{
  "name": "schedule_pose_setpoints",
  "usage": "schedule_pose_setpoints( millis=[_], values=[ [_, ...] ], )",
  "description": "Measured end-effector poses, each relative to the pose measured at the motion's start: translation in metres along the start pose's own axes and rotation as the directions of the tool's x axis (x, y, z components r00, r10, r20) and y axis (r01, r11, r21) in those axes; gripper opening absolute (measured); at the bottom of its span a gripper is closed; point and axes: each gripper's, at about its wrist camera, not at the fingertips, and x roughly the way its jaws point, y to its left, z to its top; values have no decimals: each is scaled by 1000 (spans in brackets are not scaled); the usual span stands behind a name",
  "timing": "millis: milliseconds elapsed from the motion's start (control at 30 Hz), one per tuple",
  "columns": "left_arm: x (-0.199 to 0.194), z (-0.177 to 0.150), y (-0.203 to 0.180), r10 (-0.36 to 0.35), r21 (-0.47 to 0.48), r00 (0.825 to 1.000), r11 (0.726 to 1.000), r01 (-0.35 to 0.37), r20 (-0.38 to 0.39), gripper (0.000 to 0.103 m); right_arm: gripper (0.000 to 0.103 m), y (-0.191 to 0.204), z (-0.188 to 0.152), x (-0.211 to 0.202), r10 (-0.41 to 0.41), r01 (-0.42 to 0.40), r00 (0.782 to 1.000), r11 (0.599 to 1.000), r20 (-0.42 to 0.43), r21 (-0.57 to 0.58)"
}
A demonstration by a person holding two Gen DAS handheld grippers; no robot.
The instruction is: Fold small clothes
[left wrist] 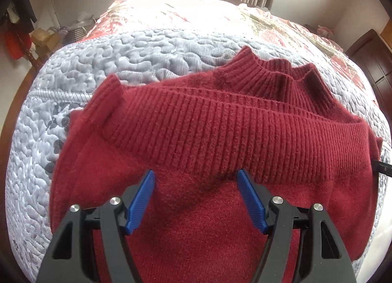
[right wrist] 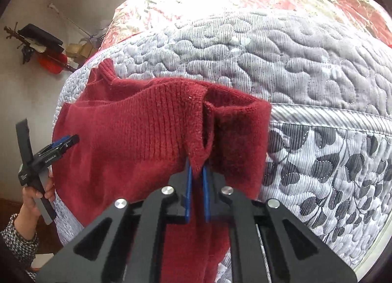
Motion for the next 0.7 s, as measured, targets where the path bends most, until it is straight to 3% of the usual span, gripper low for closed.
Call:
schedule_pose_setpoints(
  millis=[67,233,400,700],
  values=[
    [-1,0,-1,13,5,1000,1000,-14,20,71,6,-8,-4,-11,-3,2,1000,1000,31,22],
    [5,1,-6,32,27,999,999,-33,33,72,8,-20,-13,11,-31,31,1000,998,-2,53],
    [0,1,-8,21,35,999,999,-23,42,72,20,-17,-21,-3,13,-16,999,997,43,77],
    [-19,-4,-10,28,55,996,998,-33,89,73,32,-4,-100,-18,0,2,999,999,-49,41]
  ],
)
